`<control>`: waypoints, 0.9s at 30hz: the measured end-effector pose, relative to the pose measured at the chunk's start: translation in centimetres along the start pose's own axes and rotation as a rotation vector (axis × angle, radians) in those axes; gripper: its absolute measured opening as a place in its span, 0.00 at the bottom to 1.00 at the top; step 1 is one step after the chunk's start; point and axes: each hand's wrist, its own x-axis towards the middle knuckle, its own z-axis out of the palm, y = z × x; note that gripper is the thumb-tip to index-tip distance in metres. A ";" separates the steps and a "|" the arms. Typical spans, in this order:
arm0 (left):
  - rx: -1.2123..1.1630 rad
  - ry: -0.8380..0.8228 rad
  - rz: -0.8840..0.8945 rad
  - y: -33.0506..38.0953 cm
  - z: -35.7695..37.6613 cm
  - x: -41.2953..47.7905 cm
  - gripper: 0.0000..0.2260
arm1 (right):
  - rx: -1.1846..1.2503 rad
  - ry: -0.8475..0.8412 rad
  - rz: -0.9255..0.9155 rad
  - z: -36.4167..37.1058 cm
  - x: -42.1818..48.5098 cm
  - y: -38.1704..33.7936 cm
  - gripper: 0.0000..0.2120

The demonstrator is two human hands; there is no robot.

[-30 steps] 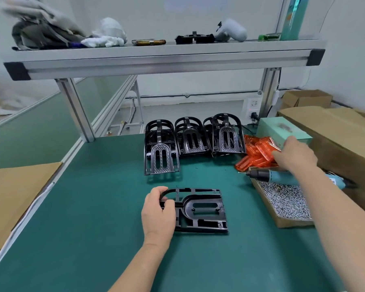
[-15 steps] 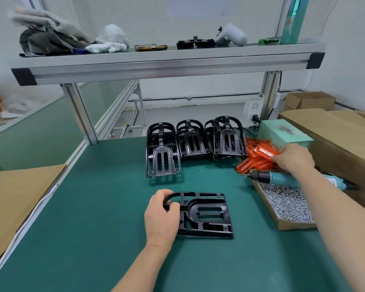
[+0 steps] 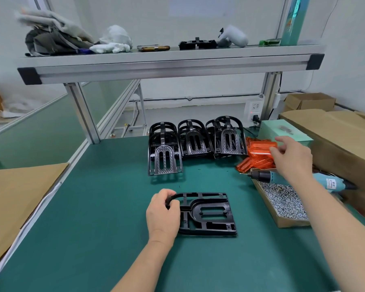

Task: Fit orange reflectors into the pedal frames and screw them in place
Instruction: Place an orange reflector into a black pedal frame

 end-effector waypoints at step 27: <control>-0.020 0.139 -0.065 -0.5 -1.3 -0.4 0.18 | 0.576 -0.211 -0.197 4.3 -16.7 -3.9 0.12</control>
